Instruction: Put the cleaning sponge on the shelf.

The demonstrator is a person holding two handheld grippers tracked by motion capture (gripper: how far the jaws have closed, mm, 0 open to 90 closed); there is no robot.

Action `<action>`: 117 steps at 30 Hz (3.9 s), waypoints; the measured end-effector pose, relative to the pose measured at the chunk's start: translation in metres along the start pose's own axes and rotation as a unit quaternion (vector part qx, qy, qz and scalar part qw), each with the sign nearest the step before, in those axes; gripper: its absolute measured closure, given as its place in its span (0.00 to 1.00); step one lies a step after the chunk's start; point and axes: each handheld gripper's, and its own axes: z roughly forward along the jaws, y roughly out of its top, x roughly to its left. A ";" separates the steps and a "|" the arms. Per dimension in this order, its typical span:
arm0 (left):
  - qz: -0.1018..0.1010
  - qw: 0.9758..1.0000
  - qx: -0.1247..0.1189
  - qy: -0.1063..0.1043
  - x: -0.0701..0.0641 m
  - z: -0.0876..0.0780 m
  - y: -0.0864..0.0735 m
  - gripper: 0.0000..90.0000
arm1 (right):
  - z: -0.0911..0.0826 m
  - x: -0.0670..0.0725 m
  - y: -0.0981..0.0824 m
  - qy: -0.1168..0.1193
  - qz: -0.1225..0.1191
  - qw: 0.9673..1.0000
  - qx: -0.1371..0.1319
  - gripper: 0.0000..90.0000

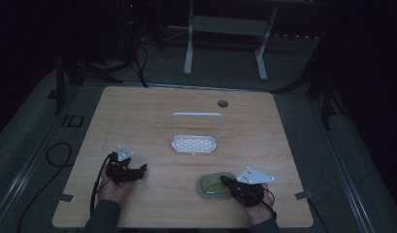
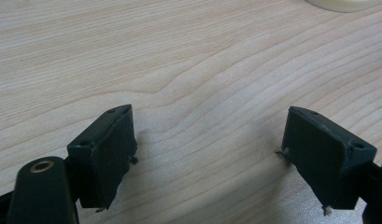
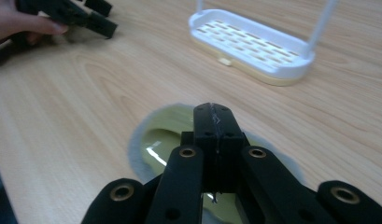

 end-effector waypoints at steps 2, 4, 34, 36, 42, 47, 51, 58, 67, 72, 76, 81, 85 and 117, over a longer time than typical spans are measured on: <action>0.000 1.000 0.000 0.000 0.000 0.000 0.000 0.19 | 0.004 0.005 0.001 0.006 -0.005 1.000 0.003 1.00; 0.000 1.000 0.000 0.000 0.000 0.000 0.000 0.19 | 0.008 0.010 0.002 0.011 -0.010 1.000 0.007 1.00; 0.001 1.000 0.001 0.000 0.000 0.000 0.000 0.19 | 0.047 0.022 0.014 -0.037 -0.026 0.998 0.049 1.00; 0.001 1.000 0.001 0.000 0.000 0.000 0.000 0.19 | 0.049 0.017 0.016 -0.044 -0.024 0.997 0.053 1.00; 0.001 1.000 0.001 0.000 0.000 0.000 0.000 0.19 | 0.050 0.002 0.021 -0.065 -0.021 0.996 0.064 1.00; 0.001 1.000 0.001 0.000 0.000 0.000 0.000 0.19 | 0.046 -0.008 0.023 -0.077 -0.011 0.995 0.066 1.00; 0.001 1.000 0.001 0.000 0.000 0.000 0.000 0.19 | 0.042 -0.020 0.023 -0.088 -0.001 0.994 0.069 1.00; 0.001 1.000 0.001 0.000 0.000 0.000 0.000 0.19 | 0.036 -0.023 0.024 -0.084 0.002 0.995 0.063 1.00; 0.001 1.000 0.001 0.000 0.000 0.000 0.000 0.19 | 0.012 -0.039 0.024 -0.061 0.009 0.995 0.074 0.90; 0.001 1.000 0.001 0.000 0.000 0.000 0.000 0.19 | 0.003 -0.051 0.025 -0.045 0.011 0.995 0.084 0.78; 0.000 1.000 0.000 0.000 0.000 0.000 0.000 0.20 | -0.001 -0.060 0.027 -0.026 0.020 0.995 0.095 0.69; 0.000 1.000 0.001 0.000 0.000 0.000 0.000 0.20 | -0.003 -0.064 0.034 -0.006 -0.004 0.992 0.128 0.62; 0.000 1.000 0.001 0.000 0.000 0.000 0.000 0.20 | -0.001 -0.066 0.041 0.012 -0.022 0.987 0.158 0.61; 0.001 1.000 0.001 0.000 0.000 0.000 0.000 0.20 | 0.024 -0.073 0.066 0.066 -0.046 0.952 0.294 0.59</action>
